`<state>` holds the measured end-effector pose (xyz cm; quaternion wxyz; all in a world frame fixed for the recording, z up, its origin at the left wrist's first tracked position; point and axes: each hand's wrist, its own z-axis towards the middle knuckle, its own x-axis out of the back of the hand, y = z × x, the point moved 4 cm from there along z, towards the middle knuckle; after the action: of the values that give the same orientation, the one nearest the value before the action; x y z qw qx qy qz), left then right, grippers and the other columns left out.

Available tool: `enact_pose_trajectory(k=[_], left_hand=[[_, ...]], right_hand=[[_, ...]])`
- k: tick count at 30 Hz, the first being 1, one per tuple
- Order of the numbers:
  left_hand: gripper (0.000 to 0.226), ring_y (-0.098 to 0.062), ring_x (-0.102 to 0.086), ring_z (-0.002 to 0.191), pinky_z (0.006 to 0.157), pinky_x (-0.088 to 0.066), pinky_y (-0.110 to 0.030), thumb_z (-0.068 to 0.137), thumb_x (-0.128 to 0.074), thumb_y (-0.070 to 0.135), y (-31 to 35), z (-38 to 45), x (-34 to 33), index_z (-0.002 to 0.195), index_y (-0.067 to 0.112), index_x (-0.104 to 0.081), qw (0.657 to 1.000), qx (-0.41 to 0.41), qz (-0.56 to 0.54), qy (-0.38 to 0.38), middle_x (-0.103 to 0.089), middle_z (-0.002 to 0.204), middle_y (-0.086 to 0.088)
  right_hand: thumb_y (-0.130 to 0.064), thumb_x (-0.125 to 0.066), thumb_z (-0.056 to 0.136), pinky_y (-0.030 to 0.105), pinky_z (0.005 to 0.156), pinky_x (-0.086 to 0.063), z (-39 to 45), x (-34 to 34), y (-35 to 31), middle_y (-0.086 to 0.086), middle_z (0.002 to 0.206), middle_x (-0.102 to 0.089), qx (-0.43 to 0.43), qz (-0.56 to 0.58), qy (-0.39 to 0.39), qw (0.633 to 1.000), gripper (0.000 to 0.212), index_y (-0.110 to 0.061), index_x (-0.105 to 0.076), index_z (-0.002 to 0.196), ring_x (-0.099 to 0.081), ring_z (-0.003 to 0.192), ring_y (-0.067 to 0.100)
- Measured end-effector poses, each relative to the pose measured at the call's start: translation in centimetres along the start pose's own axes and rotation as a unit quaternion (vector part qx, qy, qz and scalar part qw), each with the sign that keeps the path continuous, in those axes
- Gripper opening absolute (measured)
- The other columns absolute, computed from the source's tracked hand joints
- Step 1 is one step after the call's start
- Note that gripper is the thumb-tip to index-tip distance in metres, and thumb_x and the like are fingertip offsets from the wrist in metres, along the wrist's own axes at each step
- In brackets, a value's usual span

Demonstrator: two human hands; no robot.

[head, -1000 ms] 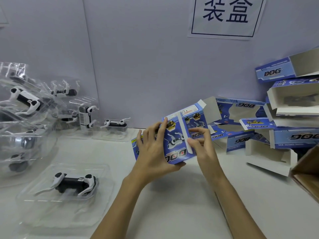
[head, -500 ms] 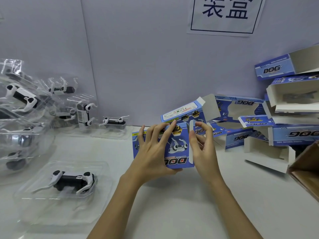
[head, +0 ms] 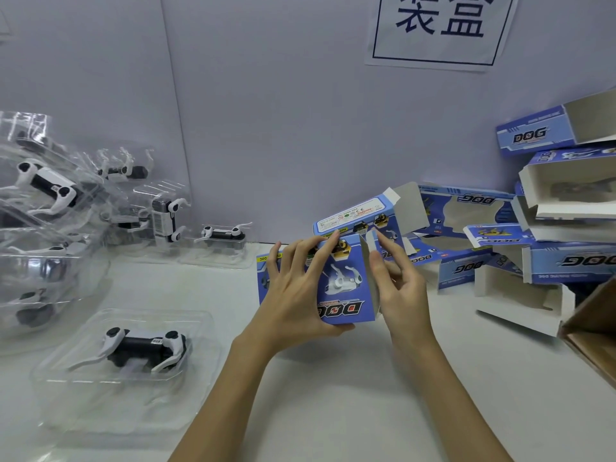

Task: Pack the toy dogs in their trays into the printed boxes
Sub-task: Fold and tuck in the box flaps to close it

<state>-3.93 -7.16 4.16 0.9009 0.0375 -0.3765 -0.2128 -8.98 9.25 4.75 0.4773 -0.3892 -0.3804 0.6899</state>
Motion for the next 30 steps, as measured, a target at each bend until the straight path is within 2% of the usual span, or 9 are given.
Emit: enact_pose_trajectory(k=[11,16,21,25,30], left_hand=[[0.126,-0.022,-0.032,0.145,0.123,-0.015,-0.061,0.065,-0.081,0.073,-0.1,0.03,-0.23,0.164,0.022,-0.023,1.0,0.001,0.004,-0.001,-0.032,0.155,0.002],[0.125,-0.023,-0.033,0.145,0.124,-0.014,-0.06,0.065,-0.083,0.072,0.16,0.04,-0.14,0.163,0.019,-0.027,1.0,0.006,0.005,-0.004,-0.034,0.156,-0.001],[0.125,-0.023,-0.033,0.145,0.124,-0.015,-0.059,0.064,-0.086,0.07,0.28,0.03,0.02,0.163,0.018,-0.028,1.0,0.009,0.008,-0.004,-0.035,0.157,-0.002],[0.125,-0.024,-0.035,0.143,0.122,-0.016,-0.059,0.063,-0.088,0.068,0.45,0.05,0.14,0.162,0.017,-0.031,1.0,0.009,0.017,0.006,-0.036,0.155,-0.003],[0.124,-0.026,-0.035,0.144,0.122,-0.016,-0.06,0.064,-0.088,0.068,0.63,0.06,0.09,0.162,0.017,-0.031,1.0,0.017,0.02,0.003,-0.037,0.156,-0.005]], right_hand=[[-0.035,-0.066,0.09,0.024,0.063,-0.062,0.01,0.28,-0.2,-0.005,0.118,-0.077,0.017,-0.019,-0.009,1.0,0.04,-0.042,-0.067,0.129,-0.076,0.103,0.015],[-0.035,-0.065,0.091,0.024,0.065,-0.063,-0.07,0.21,-0.12,0.001,0.128,-0.073,0.027,-0.025,-0.016,0.999,0.044,-0.036,-0.065,0.135,-0.075,0.106,0.016],[-0.033,-0.063,0.094,0.028,0.067,-0.065,-0.01,0.11,0.27,0.001,0.137,-0.068,0.026,-0.023,-0.027,0.999,0.048,-0.031,-0.063,0.142,-0.074,0.111,0.017],[-0.035,-0.061,0.095,0.029,0.068,-0.065,-0.01,-0.15,0.34,-0.001,0.14,-0.065,0.029,-0.021,-0.036,0.999,0.044,-0.038,-0.064,0.139,-0.073,0.113,0.018],[-0.036,-0.054,0.101,0.025,0.065,-0.063,-0.08,-0.56,0.58,-0.006,0.138,-0.065,0.029,-0.037,-0.05,0.998,0.037,-0.049,-0.06,0.136,-0.072,0.113,0.011]])
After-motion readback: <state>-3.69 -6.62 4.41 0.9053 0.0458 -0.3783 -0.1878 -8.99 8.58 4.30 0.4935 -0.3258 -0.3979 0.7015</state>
